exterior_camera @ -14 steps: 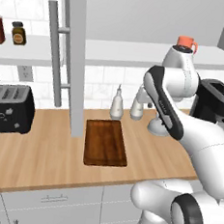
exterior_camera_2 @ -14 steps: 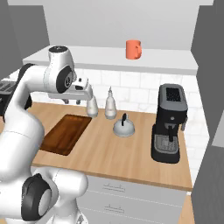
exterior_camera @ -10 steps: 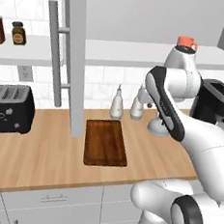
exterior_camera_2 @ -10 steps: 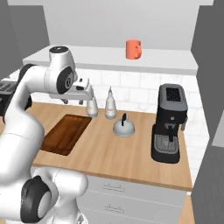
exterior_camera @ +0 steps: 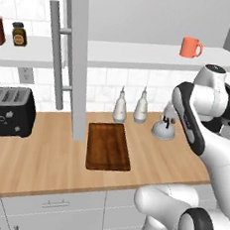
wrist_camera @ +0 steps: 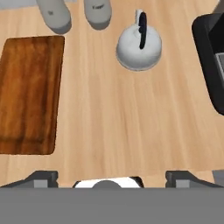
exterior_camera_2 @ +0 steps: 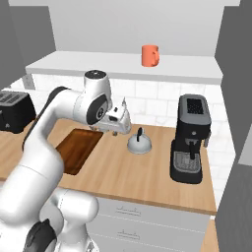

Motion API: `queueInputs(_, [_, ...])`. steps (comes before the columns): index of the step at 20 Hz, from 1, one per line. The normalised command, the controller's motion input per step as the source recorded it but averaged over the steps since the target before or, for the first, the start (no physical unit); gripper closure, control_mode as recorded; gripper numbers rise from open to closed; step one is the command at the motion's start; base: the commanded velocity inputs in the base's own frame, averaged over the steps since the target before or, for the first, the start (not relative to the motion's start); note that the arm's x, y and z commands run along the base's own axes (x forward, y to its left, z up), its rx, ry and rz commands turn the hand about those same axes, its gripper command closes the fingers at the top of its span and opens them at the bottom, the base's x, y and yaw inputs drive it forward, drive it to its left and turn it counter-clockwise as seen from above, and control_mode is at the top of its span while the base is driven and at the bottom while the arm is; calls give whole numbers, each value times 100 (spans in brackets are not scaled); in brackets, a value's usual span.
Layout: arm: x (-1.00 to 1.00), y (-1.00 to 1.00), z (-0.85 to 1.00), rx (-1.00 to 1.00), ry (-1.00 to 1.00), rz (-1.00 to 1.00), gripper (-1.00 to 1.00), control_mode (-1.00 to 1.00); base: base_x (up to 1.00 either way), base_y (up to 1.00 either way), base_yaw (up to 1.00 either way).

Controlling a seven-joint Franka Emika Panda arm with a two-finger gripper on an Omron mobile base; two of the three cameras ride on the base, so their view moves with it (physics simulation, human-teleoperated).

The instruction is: Pick the kettle from the counter and place it on the tray. Then pick the mug from the cabinet and place it on the tray. Then close the cabinet doors.

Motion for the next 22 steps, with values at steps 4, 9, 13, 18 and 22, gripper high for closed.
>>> queueInputs(4, [3, -54, -26, 0, 16, -11, -100, -100, 0, 0, 0])
queueInputs(9, [12, -37, -26, 0, 14, -10, -100, -100, 0, 0, 0])
queueInputs(13, [23, -41, -25, 0, 14, -8, -100, -100, 0, 0, 0])
queueInputs(18, [24, -21, -22, 0, 9, -6, -100, -100, 0, 0, 0])
queueInputs(22, [17, 5, -23, 0, 0, 0, -100, -100, 0, 0, 0])
